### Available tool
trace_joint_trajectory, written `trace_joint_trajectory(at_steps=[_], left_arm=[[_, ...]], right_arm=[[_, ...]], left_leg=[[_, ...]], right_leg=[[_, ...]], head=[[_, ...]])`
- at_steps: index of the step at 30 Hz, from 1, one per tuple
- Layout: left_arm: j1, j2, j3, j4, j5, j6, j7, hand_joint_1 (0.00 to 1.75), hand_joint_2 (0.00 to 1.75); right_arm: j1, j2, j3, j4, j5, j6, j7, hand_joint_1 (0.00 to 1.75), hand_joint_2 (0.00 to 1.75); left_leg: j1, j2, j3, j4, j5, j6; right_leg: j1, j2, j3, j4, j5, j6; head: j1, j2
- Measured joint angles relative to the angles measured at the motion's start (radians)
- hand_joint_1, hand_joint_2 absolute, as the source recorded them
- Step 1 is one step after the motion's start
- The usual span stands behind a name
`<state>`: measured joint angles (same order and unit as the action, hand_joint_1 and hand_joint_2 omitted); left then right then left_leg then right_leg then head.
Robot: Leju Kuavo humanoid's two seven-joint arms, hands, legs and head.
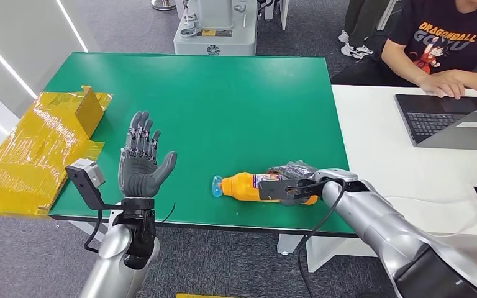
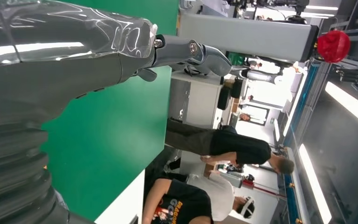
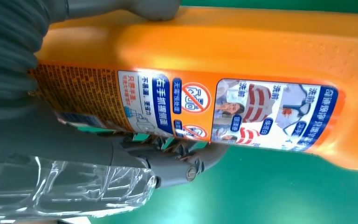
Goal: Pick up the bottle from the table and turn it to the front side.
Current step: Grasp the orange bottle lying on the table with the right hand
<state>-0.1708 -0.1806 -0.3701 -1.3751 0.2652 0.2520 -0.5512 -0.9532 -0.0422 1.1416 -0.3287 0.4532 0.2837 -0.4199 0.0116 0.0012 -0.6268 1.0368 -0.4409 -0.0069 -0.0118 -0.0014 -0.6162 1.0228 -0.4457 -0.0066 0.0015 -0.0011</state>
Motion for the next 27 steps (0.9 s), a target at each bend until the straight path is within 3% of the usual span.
trace_joint_trajectory(at_steps=[10, 18, 27], left_arm=[[0.024, 0.006, 0.012, -0.016, -0.017, 0.013, -0.002, 0.00, 1.75], [0.023, 0.004, 0.011, -0.022, -0.017, 0.033, -0.005, 0.00, 1.75], [0.005, -0.002, 0.011, -0.013, -0.045, 0.046, -0.006, 0.00, 1.75]], right_arm=[[0.057, 0.008, -0.091, -0.031, 0.019, -0.326, 0.024, 1.75, 1.75], [0.117, 0.040, -0.248, -0.120, -0.004, -0.588, -0.064, 1.75, 1.75], [0.238, 0.069, -0.428, -0.291, -0.058, -0.731, -0.166, 1.75, 1.75]], left_leg=[[0.000, 0.000, -0.001, 0.000, 0.000, 0.000], [0.000, 0.000, -0.001, 0.000, 0.000, 0.000], [0.000, 0.000, -0.001, 0.000, 0.000, 0.000]], right_leg=[[0.000, 0.000, 0.000, 0.000, 0.000, 0.000], [0.001, 0.000, -0.001, 0.000, -0.001, 0.000], [0.000, -0.001, -0.001, 0.000, -0.001, 0.000]], head=[[0.000, 0.000], [0.000, 0.000], [0.000, 0.000]])
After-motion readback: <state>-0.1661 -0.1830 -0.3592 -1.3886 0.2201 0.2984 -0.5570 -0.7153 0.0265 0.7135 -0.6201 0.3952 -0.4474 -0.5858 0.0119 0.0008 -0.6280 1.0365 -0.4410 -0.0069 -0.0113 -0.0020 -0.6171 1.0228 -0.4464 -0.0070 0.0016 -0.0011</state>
